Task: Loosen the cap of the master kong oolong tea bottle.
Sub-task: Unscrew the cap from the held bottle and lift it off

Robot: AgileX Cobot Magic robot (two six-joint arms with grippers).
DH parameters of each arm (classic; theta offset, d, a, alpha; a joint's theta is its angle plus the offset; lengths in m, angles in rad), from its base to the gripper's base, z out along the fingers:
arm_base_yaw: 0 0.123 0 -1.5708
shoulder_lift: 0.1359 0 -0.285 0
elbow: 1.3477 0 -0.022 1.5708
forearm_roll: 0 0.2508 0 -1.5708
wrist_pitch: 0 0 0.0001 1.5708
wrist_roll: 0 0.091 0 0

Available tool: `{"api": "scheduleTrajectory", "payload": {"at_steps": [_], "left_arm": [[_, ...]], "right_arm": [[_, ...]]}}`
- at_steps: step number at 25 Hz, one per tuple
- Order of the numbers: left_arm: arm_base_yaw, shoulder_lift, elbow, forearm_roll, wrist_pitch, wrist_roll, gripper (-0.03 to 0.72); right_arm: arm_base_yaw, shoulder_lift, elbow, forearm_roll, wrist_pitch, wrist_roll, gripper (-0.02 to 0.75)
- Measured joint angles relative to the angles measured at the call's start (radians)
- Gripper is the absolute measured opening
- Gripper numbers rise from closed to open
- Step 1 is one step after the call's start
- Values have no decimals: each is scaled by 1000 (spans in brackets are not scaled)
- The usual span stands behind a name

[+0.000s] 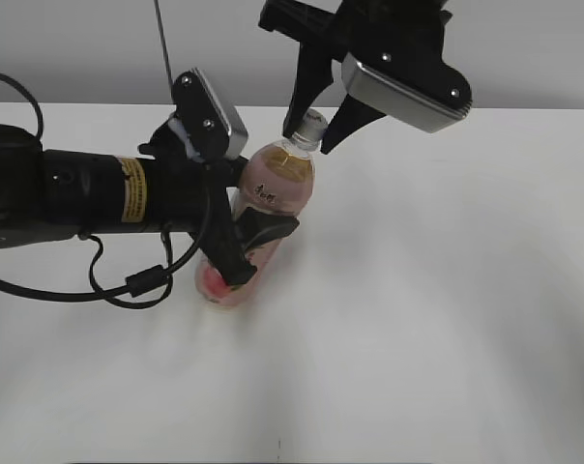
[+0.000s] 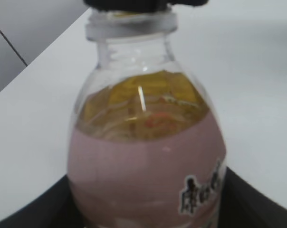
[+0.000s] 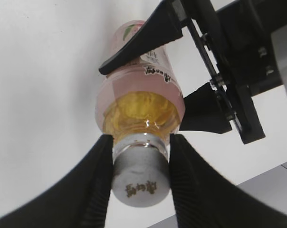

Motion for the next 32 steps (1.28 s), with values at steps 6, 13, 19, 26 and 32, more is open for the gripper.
{"api": "scheduleTrajectory", "payload": {"at_steps": [6, 13, 19, 26, 32], "left_arm": [[-5, 0, 0, 39, -16, 15, 432], [-8, 0, 0, 49, -23, 19, 432], [-8, 0, 0, 49, 7, 19, 432], [-8, -1, 0, 49, 7, 19, 432], [-8, -1, 0, 49, 6, 19, 432]], "right_arm": [[0, 0, 0, -3, 28, 1, 367], [-2, 0, 0, 20, 30, 87, 568], [-12, -22, 0, 0, 32, 506, 585], [-89, -60, 0, 44, 39, 1081, 585], [-119, -77, 0, 182, 29, 1642, 585]]}}
